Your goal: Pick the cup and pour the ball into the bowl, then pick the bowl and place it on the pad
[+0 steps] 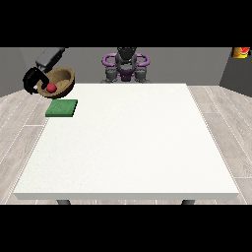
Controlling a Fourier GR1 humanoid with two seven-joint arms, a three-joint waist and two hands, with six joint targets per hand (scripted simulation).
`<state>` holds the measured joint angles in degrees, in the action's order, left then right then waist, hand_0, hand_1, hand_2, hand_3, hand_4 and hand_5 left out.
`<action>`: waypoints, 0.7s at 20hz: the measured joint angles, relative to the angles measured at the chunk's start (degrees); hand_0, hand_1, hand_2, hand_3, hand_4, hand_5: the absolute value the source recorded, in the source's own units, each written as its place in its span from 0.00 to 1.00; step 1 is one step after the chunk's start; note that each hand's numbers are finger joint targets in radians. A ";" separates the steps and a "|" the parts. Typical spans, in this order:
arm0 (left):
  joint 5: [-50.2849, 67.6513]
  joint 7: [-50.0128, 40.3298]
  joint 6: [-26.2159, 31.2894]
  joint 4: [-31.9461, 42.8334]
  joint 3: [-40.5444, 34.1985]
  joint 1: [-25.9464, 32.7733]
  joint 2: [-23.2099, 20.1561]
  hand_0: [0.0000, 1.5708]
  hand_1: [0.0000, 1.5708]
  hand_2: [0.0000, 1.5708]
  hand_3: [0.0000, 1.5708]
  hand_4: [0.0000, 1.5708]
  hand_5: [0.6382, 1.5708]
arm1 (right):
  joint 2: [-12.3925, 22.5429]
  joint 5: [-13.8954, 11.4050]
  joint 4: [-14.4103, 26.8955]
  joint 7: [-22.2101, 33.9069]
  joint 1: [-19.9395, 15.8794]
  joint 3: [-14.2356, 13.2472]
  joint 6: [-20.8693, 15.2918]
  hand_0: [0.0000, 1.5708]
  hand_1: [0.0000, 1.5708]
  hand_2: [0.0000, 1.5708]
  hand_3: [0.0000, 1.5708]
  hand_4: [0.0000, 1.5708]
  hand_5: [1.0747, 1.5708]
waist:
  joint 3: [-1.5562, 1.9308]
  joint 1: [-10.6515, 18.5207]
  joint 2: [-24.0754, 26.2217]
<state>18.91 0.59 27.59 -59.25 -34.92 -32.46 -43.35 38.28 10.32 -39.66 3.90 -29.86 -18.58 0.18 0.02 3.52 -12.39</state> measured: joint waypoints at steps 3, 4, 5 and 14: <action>-0.03 1.46 0.70 0.72 0.28 1.07 0.10 0.00 0.00 0.00 0.00 0.77 0.98 | -2.87 0.10 0.48 -0.65 -0.19 0.11 -1.58 1.00 1.00 1.00 0.34 0.65 1.00 | -0.01 0.44 0.11; -0.07 1.66 0.55 0.67 0.47 1.27 0.21 0.00 0.00 0.00 0.00 0.77 0.98 | -3.69 0.12 0.89 -1.24 -0.19 0.11 -1.82 1.00 1.00 1.00 0.37 0.64 1.00 | -0.01 0.41 0.07; -0.24 2.10 0.40 1.08 0.59 1.33 0.09 0.00 0.00 0.00 0.00 0.77 0.99 | -4.22 0.11 0.93 -1.29 -0.48 0.28 -1.73 1.00 1.00 1.00 0.35 0.65 1.00 | 0.00 0.14 0.00; 1.16 0.74 -0.39 0.44 0.89 0.83 -1.59 0.00 0.00 0.00 0.00 0.76 0.99 | -2.35 1.66 5.78 -1.36 -1.81 -3.14 -3.13 1.00 1.00 1.00 0.62 0.00 0.97 | 0.02 -0.09 -0.21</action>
<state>20.07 1.33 27.20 -58.81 -34.03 -31.62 -44.93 35.93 11.98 -33.88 2.54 -31.67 -21.72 -2.95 0.03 3.43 -12.61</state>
